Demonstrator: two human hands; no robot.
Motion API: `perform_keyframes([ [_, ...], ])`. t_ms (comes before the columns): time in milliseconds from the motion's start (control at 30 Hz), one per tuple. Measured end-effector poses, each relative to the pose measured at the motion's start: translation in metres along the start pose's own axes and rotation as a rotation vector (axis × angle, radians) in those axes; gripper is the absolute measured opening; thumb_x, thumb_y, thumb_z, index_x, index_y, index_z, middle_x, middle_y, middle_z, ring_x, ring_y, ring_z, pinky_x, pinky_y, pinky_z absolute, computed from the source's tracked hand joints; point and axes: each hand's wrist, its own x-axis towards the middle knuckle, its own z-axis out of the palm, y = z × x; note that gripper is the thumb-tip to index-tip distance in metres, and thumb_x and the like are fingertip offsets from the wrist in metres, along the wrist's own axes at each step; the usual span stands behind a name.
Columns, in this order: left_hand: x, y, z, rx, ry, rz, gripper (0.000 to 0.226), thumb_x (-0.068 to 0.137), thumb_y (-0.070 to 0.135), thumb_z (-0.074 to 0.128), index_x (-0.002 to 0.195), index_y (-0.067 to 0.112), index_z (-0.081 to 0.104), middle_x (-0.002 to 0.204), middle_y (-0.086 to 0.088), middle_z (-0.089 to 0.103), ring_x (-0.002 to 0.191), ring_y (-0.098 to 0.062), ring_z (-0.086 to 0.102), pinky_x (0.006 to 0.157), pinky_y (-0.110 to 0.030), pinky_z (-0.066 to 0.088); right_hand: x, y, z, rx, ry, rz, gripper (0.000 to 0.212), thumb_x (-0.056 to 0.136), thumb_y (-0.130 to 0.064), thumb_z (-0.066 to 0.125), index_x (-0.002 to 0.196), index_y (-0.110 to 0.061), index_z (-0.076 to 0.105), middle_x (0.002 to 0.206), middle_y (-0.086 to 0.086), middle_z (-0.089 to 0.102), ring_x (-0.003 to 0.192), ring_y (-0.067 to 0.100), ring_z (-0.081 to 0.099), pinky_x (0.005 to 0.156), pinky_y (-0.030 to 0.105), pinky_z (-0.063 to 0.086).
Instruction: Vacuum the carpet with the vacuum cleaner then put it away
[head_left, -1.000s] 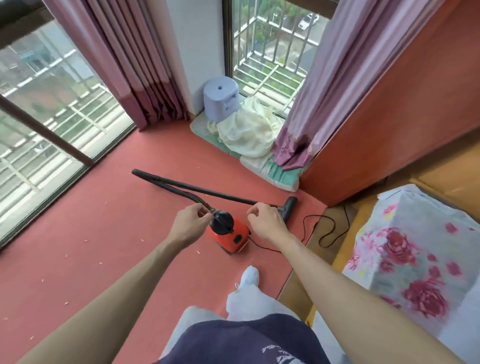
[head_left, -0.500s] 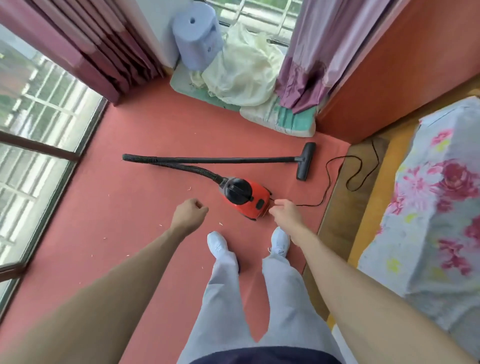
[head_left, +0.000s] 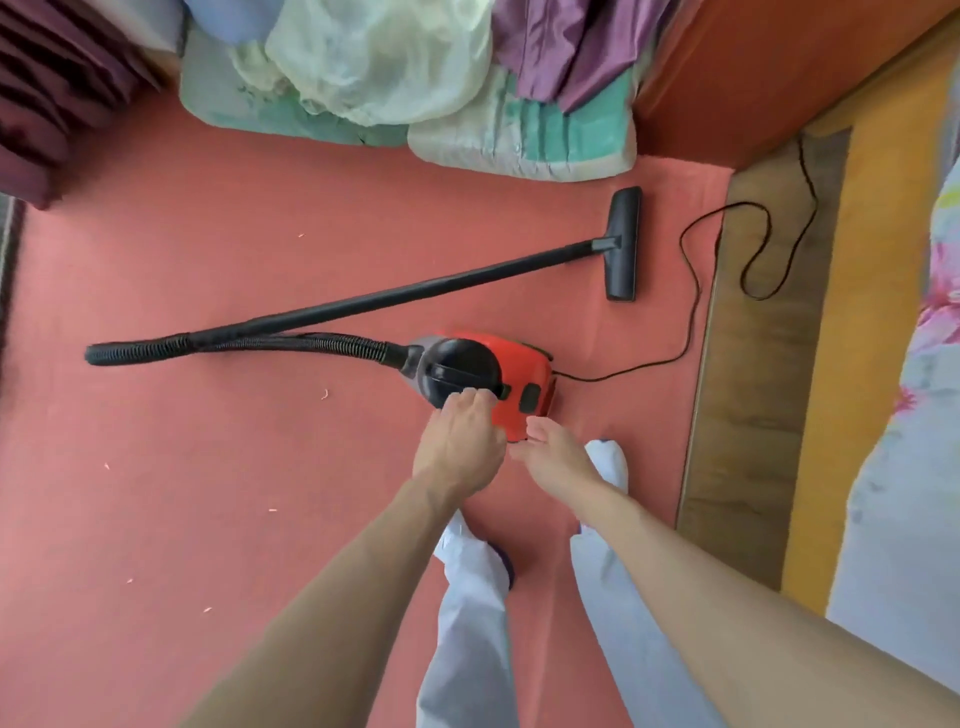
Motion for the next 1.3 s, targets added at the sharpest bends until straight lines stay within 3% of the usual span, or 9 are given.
perform_keyframes([
  [133, 0.071, -0.030, 0.040, 0.238, 0.021, 0.146, 0.036, 0.093, 0.023, 0.046, 0.125, 0.011, 0.058, 0.126, -0.007, 0.061, 0.119, -0.027, 0.050, 0.101, -0.038, 0.037, 0.079, 0.020, 0.020, 0.111, 0.001, 0.059, 0.046, 0.091, -0.019, 0.054, 0.137, -0.020, 0.049, 0.127, -0.008, 0.049, 0.120, 0.014, 0.049, 0.096, 0.027, 0.037],
  [333, 0.135, -0.073, 0.096, 0.382, -0.048, 0.186, 0.042, 0.099, 0.040, 0.039, 0.125, 0.011, 0.055, 0.121, -0.009, 0.058, 0.117, -0.027, 0.047, 0.109, -0.037, 0.025, 0.161, 0.043, 0.043, 0.297, 0.092, 0.168, 0.075, 0.090, -0.011, 0.051, 0.157, -0.016, 0.018, 0.157, 0.003, 0.032, 0.143, 0.024, 0.032, 0.116, 0.038, 0.027],
  [567, 0.154, -0.081, 0.132, 0.418, 0.013, 0.184, 0.045, 0.099, 0.051, 0.030, 0.102, 0.015, 0.056, 0.099, -0.004, 0.052, 0.106, -0.026, 0.044, 0.105, -0.047, 0.022, 0.194, 0.056, 0.061, 0.375, 0.227, 0.189, 0.070, 0.088, -0.019, 0.052, 0.153, -0.015, 0.026, 0.151, 0.007, 0.042, 0.139, 0.028, 0.039, 0.114, 0.045, 0.032],
  [767, 0.154, -0.088, 0.138, 0.410, 0.095, 0.218, 0.041, 0.099, 0.047, 0.035, 0.093, 0.013, 0.056, 0.091, -0.004, 0.049, 0.099, -0.028, 0.044, 0.102, -0.050, 0.024, 0.207, 0.057, 0.060, 0.403, 0.208, 0.279, 0.062, 0.084, -0.009, 0.048, 0.145, -0.008, 0.036, 0.141, 0.013, 0.050, 0.131, 0.033, 0.045, 0.110, 0.047, 0.037],
  [900, 0.155, -0.089, 0.141, 0.425, 0.128, 0.242, 0.040, 0.100, 0.047, 0.034, 0.093, 0.014, 0.056, 0.090, -0.002, 0.046, 0.099, -0.026, 0.043, 0.103, -0.050, 0.023, 0.213, 0.052, 0.057, 0.476, 0.116, 0.293, 0.074, 0.068, -0.006, 0.050, 0.141, -0.008, 0.039, 0.137, 0.012, 0.049, 0.129, 0.031, 0.042, 0.104, 0.044, 0.035],
  [1033, 0.152, -0.084, 0.134, 0.407, 0.062, 0.220, 0.039, 0.099, 0.047, 0.034, 0.098, 0.015, 0.055, 0.093, 0.001, 0.043, 0.105, -0.024, 0.041, 0.107, -0.047, 0.019, 0.202, 0.048, 0.029, 0.455, -0.007, 0.275, 0.019, 0.074, 0.003, 0.050, 0.091, -0.006, 0.050, 0.089, 0.011, 0.050, 0.085, 0.024, 0.050, 0.092, 0.035, 0.036],
  [1167, 0.139, -0.082, 0.108, 0.266, 0.047, 0.175, 0.036, 0.094, 0.030, 0.045, 0.124, 0.013, 0.054, 0.118, -0.005, 0.051, 0.114, -0.025, 0.042, 0.106, -0.038, 0.027, 0.189, 0.050, -0.003, 0.400, 0.078, 0.232, 0.032, 0.081, -0.002, 0.053, 0.112, 0.000, 0.058, 0.117, 0.017, 0.063, 0.111, 0.031, 0.060, 0.100, 0.036, 0.047],
  [1233, 0.125, -0.080, 0.082, 0.065, 0.121, 0.090, 0.036, 0.090, 0.015, 0.047, 0.125, 0.008, 0.055, 0.121, -0.010, 0.052, 0.113, -0.027, 0.042, 0.100, -0.036, 0.034, 0.171, 0.038, -0.007, 0.355, 0.185, 0.203, 0.022, 0.080, -0.006, 0.054, 0.099, -0.002, 0.065, 0.110, 0.020, 0.069, 0.105, 0.033, 0.066, 0.097, 0.043, 0.052],
  [1300, 0.107, -0.079, 0.054, -0.053, 0.132, 0.012, 0.029, 0.090, 0.009, 0.046, 0.115, 0.006, 0.062, 0.117, -0.011, 0.055, 0.111, -0.028, 0.046, 0.092, -0.035, 0.039, 0.148, 0.013, -0.001, 0.343, 0.203, 0.174, 0.008, 0.073, -0.008, 0.054, 0.070, -0.010, 0.061, 0.085, 0.016, 0.071, 0.076, 0.030, 0.068, 0.080, 0.039, 0.056],
])
